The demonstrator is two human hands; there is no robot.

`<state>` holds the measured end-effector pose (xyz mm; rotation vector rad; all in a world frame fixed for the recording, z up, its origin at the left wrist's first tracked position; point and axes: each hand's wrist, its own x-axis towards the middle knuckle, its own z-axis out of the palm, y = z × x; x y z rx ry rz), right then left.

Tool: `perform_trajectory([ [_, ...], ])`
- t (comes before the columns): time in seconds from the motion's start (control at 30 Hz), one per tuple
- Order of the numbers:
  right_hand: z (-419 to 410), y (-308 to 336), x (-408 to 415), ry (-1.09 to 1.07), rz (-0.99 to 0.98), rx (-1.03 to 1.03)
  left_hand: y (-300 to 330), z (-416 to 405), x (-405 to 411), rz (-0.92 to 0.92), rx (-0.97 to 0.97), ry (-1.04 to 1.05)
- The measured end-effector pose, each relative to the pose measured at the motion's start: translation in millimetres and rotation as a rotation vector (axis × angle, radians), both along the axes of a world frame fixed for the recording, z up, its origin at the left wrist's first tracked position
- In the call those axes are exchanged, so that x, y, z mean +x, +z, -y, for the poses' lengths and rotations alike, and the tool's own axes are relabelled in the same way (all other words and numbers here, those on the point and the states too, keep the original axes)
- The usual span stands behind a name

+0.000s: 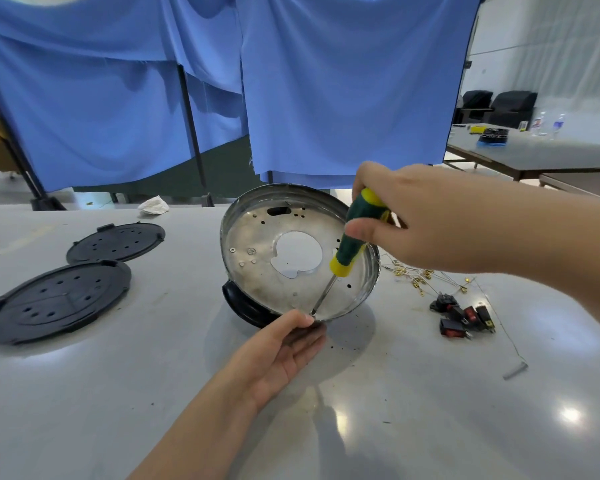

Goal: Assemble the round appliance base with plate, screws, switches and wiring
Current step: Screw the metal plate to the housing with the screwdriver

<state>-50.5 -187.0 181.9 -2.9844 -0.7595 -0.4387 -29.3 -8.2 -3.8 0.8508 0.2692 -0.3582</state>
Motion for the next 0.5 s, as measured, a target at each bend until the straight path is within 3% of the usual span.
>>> perform_trajectory([
  [0.13, -2.6, 1.9, -1.5, -0.101, 0.193, -0.202, -1.5, -1.5, -0.4, -0.002, 0.010, -0.034],
  [0.23, -0.1, -0.6, -2.2, -0.115, 0.228, -0.251, -2.6, -0.8, 0.7, 0.002, 0.038, -0.058],
  [0.43, 2.5, -0.8, -7.5, -0.014, -0.055, -0.025, -3.4, -1.8, 1.1, 0.005, 0.020, -0.049],
  [0.5, 0.6, -0.5, -6.9, -0.002, -0.063, -0.008, -2.5, -2.5, 1.1, 0.000, 0.005, -0.040],
])
